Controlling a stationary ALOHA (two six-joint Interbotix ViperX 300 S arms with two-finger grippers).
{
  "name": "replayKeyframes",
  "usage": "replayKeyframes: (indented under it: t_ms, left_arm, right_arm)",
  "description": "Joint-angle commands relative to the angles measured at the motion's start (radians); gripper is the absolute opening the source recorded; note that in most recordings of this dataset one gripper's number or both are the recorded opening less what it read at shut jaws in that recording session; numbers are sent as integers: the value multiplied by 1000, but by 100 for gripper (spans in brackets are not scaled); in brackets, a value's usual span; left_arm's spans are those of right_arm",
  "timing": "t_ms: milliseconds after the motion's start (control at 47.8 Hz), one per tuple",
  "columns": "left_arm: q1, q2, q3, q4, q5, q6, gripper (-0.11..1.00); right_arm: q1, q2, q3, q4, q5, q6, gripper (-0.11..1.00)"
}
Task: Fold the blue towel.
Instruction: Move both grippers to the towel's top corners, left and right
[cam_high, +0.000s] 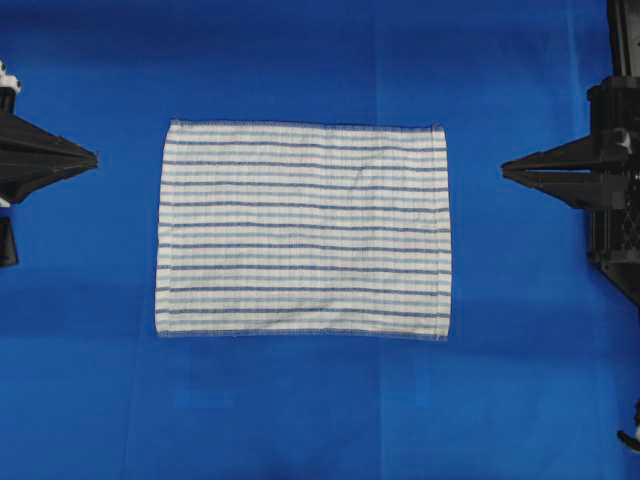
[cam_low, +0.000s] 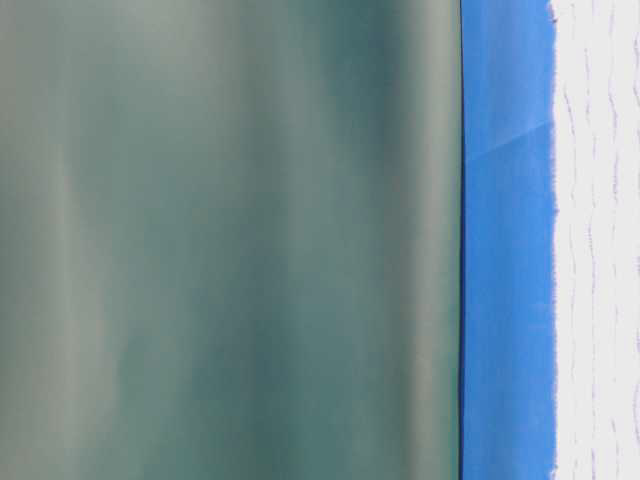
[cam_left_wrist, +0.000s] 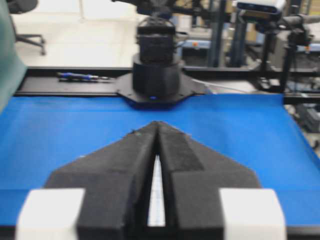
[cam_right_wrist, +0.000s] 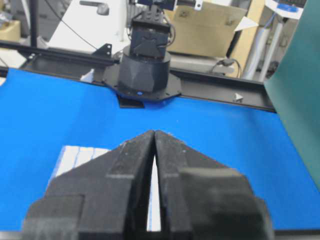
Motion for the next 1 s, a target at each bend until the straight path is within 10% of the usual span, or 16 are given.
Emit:
replayKeyframes:
  t_ms: [0, 627, 983]
  left_arm:
    - [5, 9, -15, -8, 18, 6, 0]
    - [227, 169, 20, -8, 66, 6, 0]
    - [321, 451, 38, -8, -14, 0, 55]
  right_arm:
    - [-15, 17, -34, 2, -3, 3, 0]
    - [-275, 221, -35, 55, 126, 11, -2]
    - [-400, 540, -29, 55, 72, 9, 79]
